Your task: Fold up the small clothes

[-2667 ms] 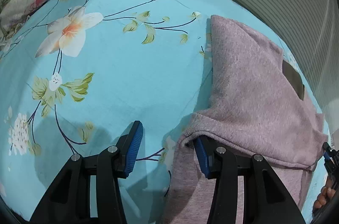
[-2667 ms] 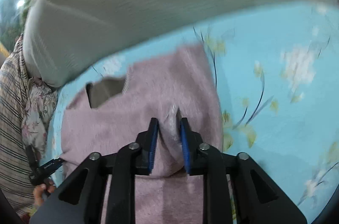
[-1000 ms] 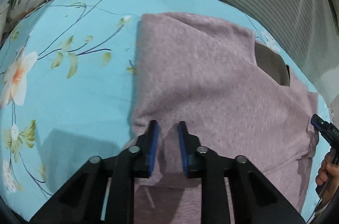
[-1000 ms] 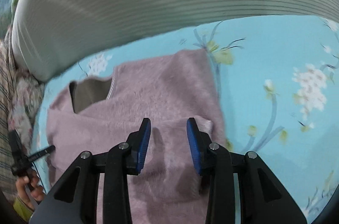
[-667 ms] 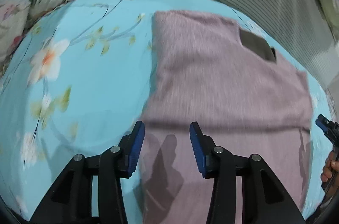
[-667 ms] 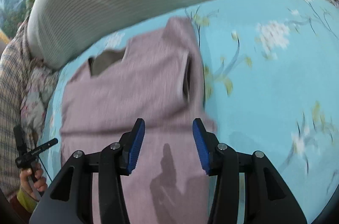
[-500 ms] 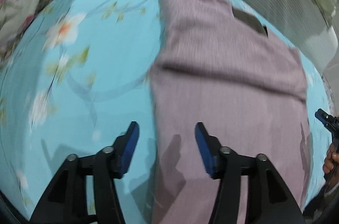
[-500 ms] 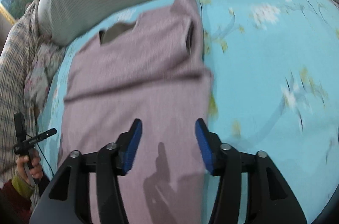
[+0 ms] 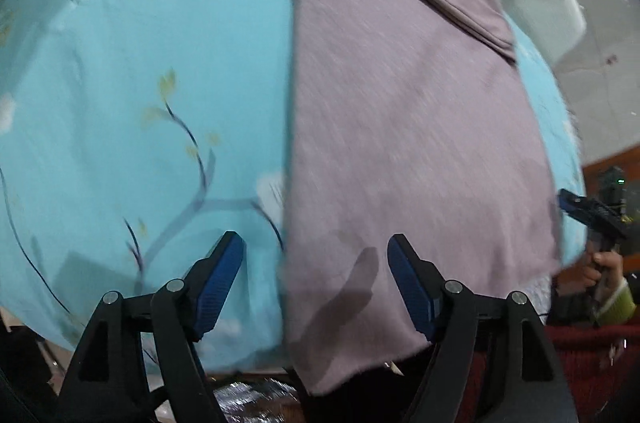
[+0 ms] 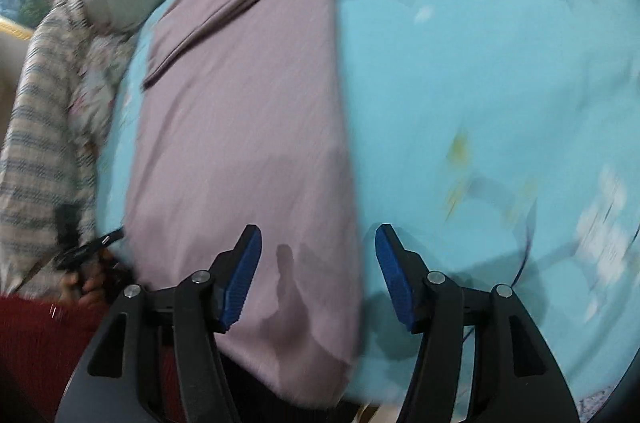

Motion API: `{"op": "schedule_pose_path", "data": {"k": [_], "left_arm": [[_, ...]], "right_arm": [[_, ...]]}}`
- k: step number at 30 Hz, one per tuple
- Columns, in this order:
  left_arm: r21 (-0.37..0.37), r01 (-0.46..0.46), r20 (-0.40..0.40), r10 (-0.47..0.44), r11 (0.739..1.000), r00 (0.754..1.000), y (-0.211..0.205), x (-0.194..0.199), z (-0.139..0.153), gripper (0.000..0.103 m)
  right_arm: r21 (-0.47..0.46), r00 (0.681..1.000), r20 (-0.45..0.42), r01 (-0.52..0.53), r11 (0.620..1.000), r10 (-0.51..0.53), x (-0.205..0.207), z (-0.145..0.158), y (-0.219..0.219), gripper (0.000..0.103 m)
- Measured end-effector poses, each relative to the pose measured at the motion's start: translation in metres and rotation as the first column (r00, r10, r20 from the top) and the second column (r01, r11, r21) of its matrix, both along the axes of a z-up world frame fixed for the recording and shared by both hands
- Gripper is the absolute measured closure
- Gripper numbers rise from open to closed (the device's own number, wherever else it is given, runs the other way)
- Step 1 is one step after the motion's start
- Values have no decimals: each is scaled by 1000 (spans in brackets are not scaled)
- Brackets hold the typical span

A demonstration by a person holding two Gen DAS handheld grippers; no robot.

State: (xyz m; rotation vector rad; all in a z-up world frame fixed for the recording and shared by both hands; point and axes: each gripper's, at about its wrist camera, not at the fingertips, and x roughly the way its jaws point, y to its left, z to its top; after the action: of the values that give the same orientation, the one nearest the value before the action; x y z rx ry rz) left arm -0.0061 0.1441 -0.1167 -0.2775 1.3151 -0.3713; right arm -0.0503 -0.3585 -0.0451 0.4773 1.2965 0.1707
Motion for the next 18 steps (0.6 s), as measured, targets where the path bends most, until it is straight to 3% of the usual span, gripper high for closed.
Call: {"op": "schedule_pose_path", "data": {"k": [5,10,12,16,18], "left_arm": [[-71,92,-4,-92,993,996,-9,-26,-4,28],[-100,158,15,-157,982,987,-8,-41,-5,29],[-120,155,5,-155,981,988,-6,-39,-5,35],[-177,165,-28,-172,970,985,-5,-35,-8,61],[-174,175,-34,-184,969,982,-7,-38,-10,66]], "right_arm": [[89,997,-16,-74,993,75,-33,-7,18,43],[175,1000,12,15,984,-18,-38,-13,9,44],[191,999,17,35,981,-39,-38,-16,8,45],[234,997,15,66,970,-72,-39,-18,3,50],[256,995,17,89,963,-96,-41,-17,0,52]]}}
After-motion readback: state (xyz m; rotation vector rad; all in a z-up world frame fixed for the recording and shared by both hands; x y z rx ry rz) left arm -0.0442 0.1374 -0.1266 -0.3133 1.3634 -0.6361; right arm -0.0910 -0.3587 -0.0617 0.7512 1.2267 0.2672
